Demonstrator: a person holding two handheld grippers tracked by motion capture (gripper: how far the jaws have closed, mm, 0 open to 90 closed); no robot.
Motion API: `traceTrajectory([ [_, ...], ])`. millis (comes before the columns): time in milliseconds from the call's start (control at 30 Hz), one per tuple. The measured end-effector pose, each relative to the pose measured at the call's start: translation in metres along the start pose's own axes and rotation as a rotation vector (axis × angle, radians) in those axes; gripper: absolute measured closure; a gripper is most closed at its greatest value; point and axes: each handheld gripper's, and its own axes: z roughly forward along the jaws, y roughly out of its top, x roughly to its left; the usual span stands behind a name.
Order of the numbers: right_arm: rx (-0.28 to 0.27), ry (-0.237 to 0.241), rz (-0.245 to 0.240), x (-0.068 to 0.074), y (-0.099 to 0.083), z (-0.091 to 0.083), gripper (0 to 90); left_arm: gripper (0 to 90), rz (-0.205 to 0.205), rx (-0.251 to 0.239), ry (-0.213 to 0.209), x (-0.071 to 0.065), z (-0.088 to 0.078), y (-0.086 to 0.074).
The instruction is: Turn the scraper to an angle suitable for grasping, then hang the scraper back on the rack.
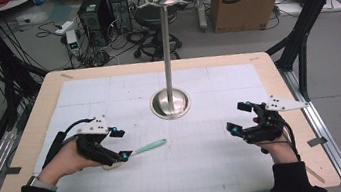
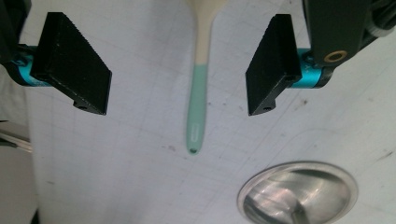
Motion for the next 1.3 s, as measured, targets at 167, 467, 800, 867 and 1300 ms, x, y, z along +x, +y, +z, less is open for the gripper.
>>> traceTrajectory([
  [167,0.010,0.001,0.000,-0.004,0.000,0.007,2.5,24.6,0.055,-0.008,-0.027,0.004,-0.010,0.010],
  [467,0.010,0.009,0.005,-0.004,0.000,0.007,2.6,25.0,0.120,0.160,-0.065,0.005,0.002,0.020],
  [800,0.015,0.009,-0.005,0.004,-0.001,-0.006,2.6,33.0,0.154,0.347,-0.066,0.009,0.031,0.026],
  [867,0.017,0.007,-0.009,0.007,-0.002,-0.010,2.6,35.1,0.149,0.378,-0.058,0.011,0.033,0.027],
  [1300,0.028,0.016,-0.008,0.013,-0.006,-0.018,2.7,50.2,0.177,0.594,-0.028,0.005,0.056,0.034],
])
